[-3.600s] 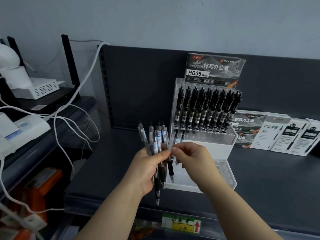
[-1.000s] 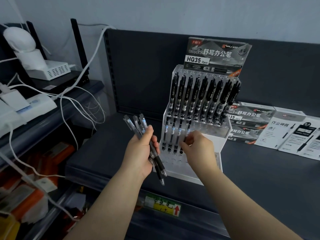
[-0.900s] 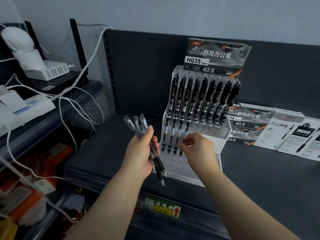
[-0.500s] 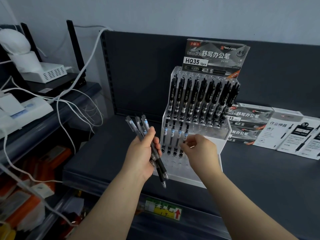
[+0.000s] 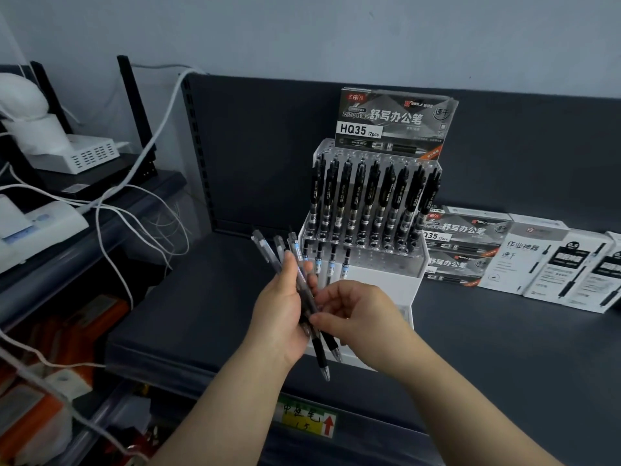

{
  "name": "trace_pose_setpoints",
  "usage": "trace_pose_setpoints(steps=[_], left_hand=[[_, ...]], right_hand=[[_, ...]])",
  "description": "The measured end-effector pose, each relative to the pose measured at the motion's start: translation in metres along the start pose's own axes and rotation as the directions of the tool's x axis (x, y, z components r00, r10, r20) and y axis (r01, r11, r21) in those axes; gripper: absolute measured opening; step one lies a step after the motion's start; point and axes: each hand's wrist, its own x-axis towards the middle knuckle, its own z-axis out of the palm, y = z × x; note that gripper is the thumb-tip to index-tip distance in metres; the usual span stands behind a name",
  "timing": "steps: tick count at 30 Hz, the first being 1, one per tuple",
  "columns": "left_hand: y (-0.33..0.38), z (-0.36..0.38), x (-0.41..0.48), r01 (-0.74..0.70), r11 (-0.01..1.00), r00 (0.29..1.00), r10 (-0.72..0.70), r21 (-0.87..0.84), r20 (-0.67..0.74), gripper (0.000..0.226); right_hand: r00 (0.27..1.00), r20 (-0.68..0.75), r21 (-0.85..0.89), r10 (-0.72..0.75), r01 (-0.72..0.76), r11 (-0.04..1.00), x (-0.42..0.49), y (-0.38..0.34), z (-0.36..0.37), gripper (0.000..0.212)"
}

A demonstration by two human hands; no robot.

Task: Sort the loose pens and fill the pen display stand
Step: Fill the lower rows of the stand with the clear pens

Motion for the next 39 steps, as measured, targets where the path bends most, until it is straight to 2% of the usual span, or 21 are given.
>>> trace_pose_setpoints(steps=[4,7,11,14,16,22,27,34,39], left_hand=[[-0.003,0.005,-0.001,-0.029,0.999,0.998,0.03,0.025,-0.054,0.042],[-0.002,0.006,-0.003,-0.09,0.996,0.992,0.092,0.026,-0.09,0.04],[0.003,0.003,-0.004,-0.156,0.985,0.981,0.163,0.075,-0.107,0.026],[0.003,0.002,-0.005,-0.173,0.979,0.979,0.184,0.112,-0.089,0.019],[0.003,0.002,-0.006,-0.182,0.975,0.978,0.193,0.127,-0.076,0.018],[0.003,-0.001,-0.009,-0.201,0.971,0.977,0.208,0.132,-0.045,0.02],[0.002,-0.007,-0.007,-0.191,0.969,0.979,0.199,0.157,-0.04,0.019],[0.005,-0.012,-0.004,-0.176,0.972,0.982,0.183,0.157,-0.034,0.018],[0.007,-0.014,-0.004,-0.157,0.975,0.986,0.164,0.16,-0.036,0.018]], right_hand=[[0.997,0.074,0.039,0.034,-0.037,0.999,-0.003,0.002,-0.01,0.017],[0.998,0.053,0.037,0.045,-0.047,0.998,-0.005,0.005,-0.019,0.014],[0.975,-0.208,0.015,0.083,-0.081,0.997,-0.001,0.011,-0.035,0.002],[0.916,-0.399,-0.072,0.04,-0.075,0.995,0.009,0.018,-0.038,0.009],[0.89,-0.456,-0.144,-0.001,-0.072,0.987,0.015,0.022,-0.034,0.011],[0.887,-0.459,-0.298,-0.042,-0.109,0.948,0.028,0.03,-0.021,0.018],[0.884,-0.467,-0.291,-0.025,-0.127,0.948,0.03,0.033,-0.016,0.016],[0.909,-0.415,-0.378,0.019,-0.192,0.906,0.03,0.042,-0.009,0.009],[0.9,-0.435,-0.32,0.016,-0.171,0.932,0.026,0.039,-0.01,0.02]])
